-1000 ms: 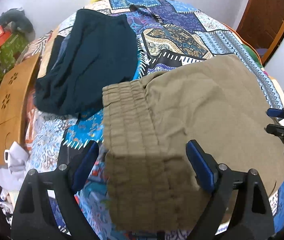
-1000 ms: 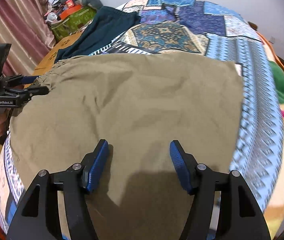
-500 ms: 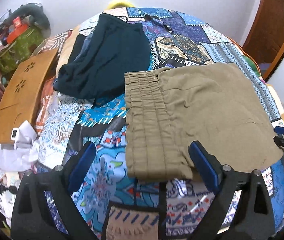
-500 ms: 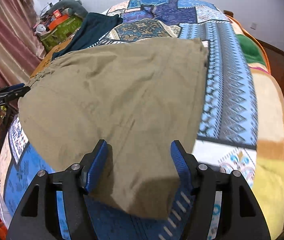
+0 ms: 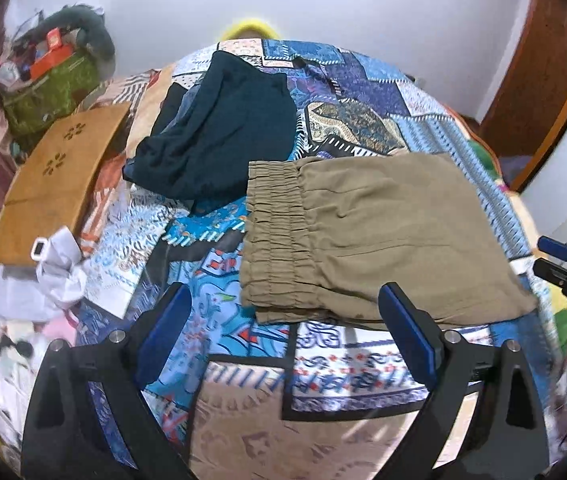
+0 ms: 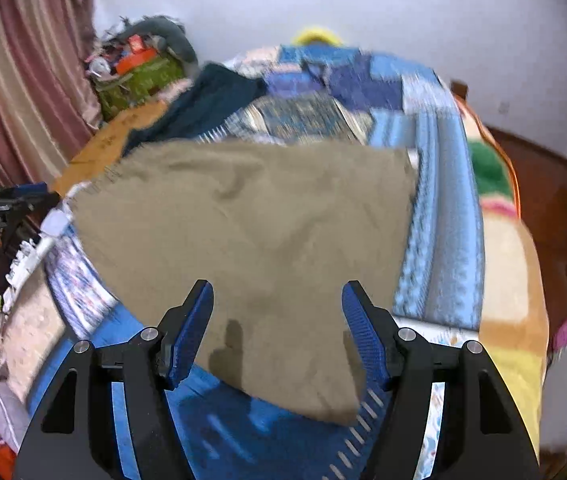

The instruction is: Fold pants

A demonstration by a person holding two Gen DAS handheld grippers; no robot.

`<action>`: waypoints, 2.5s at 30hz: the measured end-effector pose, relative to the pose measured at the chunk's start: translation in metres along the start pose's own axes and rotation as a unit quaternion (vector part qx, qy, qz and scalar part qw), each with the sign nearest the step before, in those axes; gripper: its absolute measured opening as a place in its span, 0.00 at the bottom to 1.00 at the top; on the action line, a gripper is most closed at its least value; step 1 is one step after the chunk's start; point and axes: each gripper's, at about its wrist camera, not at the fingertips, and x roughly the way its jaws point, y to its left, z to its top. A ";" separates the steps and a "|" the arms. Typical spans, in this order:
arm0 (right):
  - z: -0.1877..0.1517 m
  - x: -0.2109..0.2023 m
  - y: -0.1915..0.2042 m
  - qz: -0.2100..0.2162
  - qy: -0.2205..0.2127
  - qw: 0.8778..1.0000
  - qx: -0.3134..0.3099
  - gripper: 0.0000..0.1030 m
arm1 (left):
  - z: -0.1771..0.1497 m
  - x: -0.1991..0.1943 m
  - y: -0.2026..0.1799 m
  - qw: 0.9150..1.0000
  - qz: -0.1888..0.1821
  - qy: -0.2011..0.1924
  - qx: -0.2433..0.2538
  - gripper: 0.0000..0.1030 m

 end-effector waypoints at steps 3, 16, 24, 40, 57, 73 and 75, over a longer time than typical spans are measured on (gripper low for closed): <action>0.010 -0.001 0.015 0.018 -0.021 1.000 -0.010 0.61 | -0.005 -0.001 -0.003 0.999 -0.026 0.007 -0.020 0.93; 0.000 0.067 0.047 0.035 0.020 0.998 -0.050 0.63 | -0.023 0.034 -0.004 0.984 -0.125 0.085 -0.090 0.93; -0.006 0.066 0.040 0.062 0.034 0.997 -0.026 0.63 | -0.012 0.060 0.008 0.957 -0.214 0.109 -0.162 0.93; -0.008 0.058 0.031 0.109 0.041 0.993 0.022 0.63 | 0.004 0.051 0.002 0.989 -0.095 0.048 -0.103 0.33; -0.050 0.018 -0.005 0.075 0.045 0.994 0.060 0.63 | 0.009 -0.031 -0.039 0.988 0.099 -0.085 0.076 0.30; -0.055 0.025 -0.008 0.074 0.038 0.994 0.073 0.66 | 0.053 -0.030 -0.142 0.983 -0.081 -0.087 0.142 0.26; -0.056 0.024 -0.009 0.076 0.037 0.994 0.074 0.66 | 0.055 -0.021 -0.146 0.983 -0.109 -0.067 0.135 0.26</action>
